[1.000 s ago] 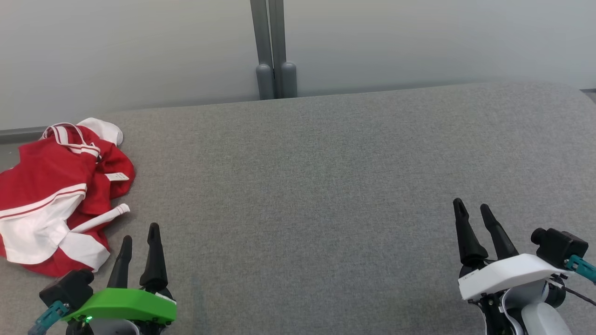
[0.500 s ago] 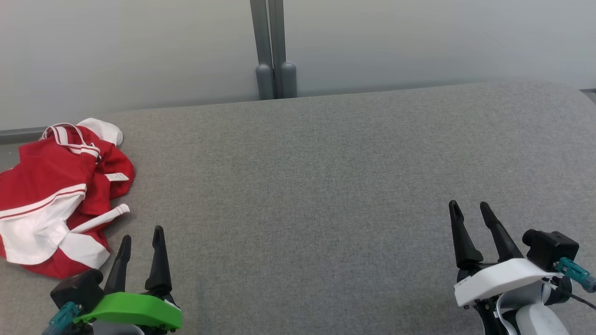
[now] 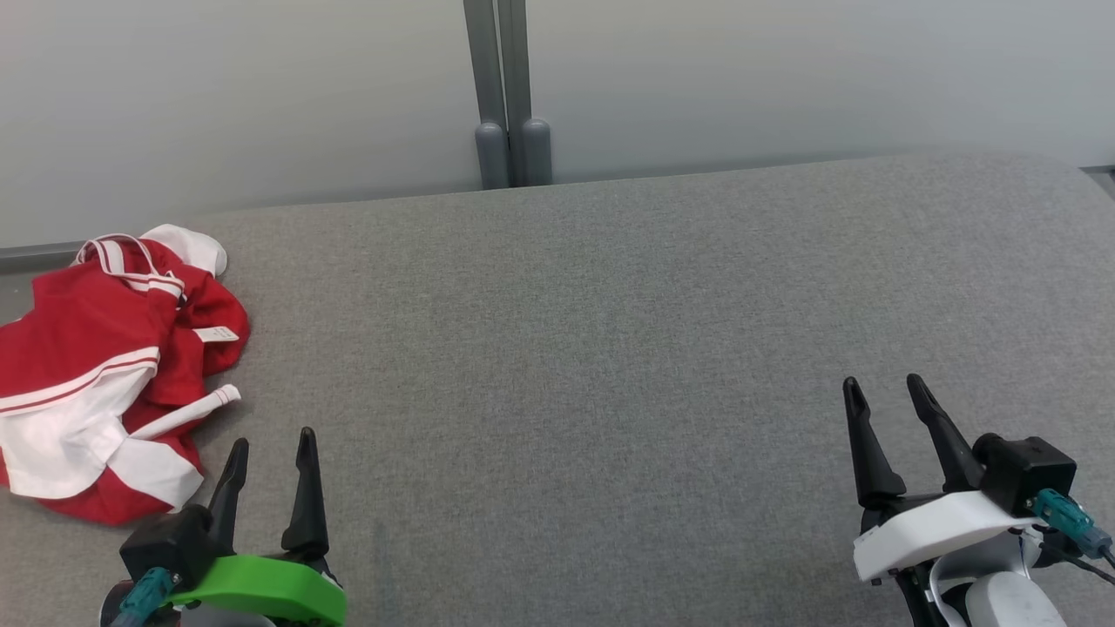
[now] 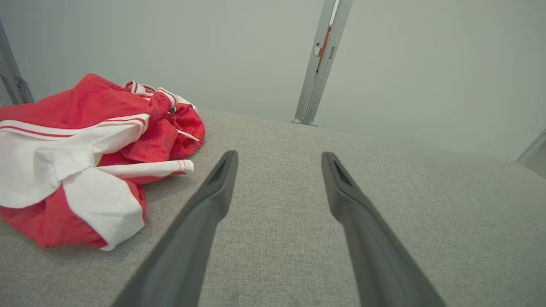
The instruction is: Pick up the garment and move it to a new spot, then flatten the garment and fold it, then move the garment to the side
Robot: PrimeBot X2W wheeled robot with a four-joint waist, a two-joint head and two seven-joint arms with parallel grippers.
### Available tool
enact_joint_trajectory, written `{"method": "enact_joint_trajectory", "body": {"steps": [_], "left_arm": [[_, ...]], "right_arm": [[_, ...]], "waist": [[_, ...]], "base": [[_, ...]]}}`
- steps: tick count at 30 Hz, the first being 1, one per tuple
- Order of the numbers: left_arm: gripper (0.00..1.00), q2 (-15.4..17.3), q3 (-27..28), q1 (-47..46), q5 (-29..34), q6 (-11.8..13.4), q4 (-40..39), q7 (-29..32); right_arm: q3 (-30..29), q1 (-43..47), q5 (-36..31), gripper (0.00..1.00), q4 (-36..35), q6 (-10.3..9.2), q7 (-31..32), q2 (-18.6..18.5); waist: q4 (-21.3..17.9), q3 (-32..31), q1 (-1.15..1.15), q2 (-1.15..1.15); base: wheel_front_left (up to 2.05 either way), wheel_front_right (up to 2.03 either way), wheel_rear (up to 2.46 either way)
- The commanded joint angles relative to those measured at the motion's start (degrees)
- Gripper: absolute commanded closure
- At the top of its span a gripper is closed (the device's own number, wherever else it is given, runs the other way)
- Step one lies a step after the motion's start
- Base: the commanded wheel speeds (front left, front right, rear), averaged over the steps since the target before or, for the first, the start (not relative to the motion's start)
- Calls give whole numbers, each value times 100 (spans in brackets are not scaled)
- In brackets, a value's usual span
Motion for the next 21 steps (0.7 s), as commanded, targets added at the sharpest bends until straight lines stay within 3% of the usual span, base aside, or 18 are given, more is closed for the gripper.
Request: {"method": "enact_joint_trajectory", "body": {"steps": [1, 21], "left_arm": [[0, 63, 7, 47, 156, -18, -20, -45], [0, 22, 151, 147, 913, -39, 149, -272]], "right_arm": [[-39, 30, -135, 0, -61, 3, -60, -14], [-269, 186, -717, 0, 59, 4, -288, 2]], "waist": [[-1, -4, 0, 0], [-2, -47, 0, 0]], "base": [[0, 0, 0], [0, 0, 0]]}}
